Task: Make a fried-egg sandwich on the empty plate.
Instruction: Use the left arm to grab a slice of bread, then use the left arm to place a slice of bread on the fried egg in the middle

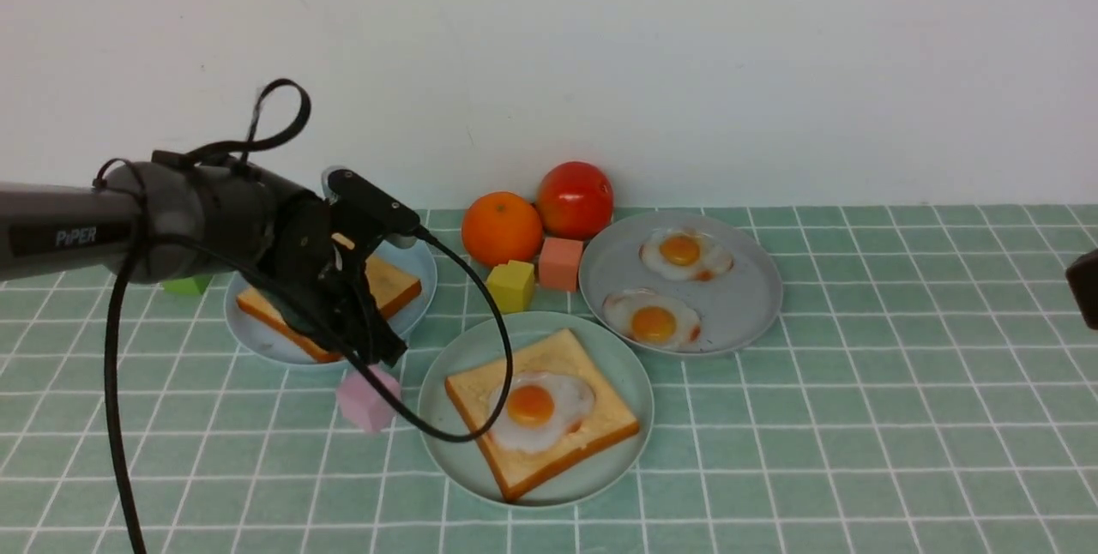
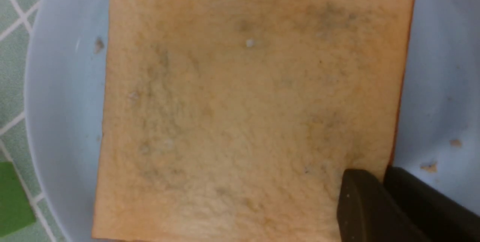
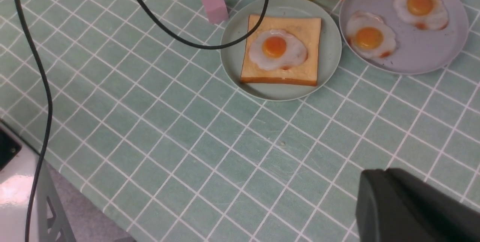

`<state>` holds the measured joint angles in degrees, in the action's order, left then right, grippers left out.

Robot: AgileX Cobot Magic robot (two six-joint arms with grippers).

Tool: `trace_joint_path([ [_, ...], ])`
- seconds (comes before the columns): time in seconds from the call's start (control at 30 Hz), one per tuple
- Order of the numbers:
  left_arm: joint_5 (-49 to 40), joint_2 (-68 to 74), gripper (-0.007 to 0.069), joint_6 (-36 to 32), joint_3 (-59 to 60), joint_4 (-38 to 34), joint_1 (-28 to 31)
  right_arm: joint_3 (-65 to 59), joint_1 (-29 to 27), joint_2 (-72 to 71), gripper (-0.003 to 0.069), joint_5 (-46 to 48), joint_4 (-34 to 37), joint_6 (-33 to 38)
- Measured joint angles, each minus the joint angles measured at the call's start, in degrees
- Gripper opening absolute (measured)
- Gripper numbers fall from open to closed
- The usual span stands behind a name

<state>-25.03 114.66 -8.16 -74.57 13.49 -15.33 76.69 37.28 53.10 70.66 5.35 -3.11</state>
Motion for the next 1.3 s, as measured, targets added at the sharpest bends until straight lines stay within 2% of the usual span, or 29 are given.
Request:
trace_joint_path([
  [0.27,-5.3,-10.0,0.0027,0.6,-1.9,-1.9,-0.3,0.0,0.0,0.0,0.0032,0.1,-1.2,0.0],
  [0.37,-6.5,-16.2,0.0027,0.8,0.7,-3.1,-2.5,0.0,0.0,-0.5,0.0032,1.0,-3.1,0.0],
  [0.47,-4.8,-20.6,0.0027,0.9,5.6,-3.7,-8.2,0.0,0.0,-1.9,0.0032,1.5,-4.1,0.0],
  [0.57,-4.5,-22.6,0.0027,0.9,10.7,-4.2,-17.5,0.0,0.0,-4.7,0.0032,2.0,-4.5,0.0],
  [0.73,-4.7,-21.2,0.0027,0.9,12.0,-2.3,-27.3,0.0,0.0,-8.3,0.0032,2.0,-4.7,-0.1],
  [1.03,-1.7,-15.9,0.0027,4.8,12.1,6.0,-28.7,-4.6,0.0,-13.2,0.0032,2.0,-4.7,-2.0],
  [1.3,0.1,-13.2,0.0027,5.4,12.2,7.3,-28.7,-10.1,0.0,-13.7,0.0035,2.1,-4.5,-4.3],
])
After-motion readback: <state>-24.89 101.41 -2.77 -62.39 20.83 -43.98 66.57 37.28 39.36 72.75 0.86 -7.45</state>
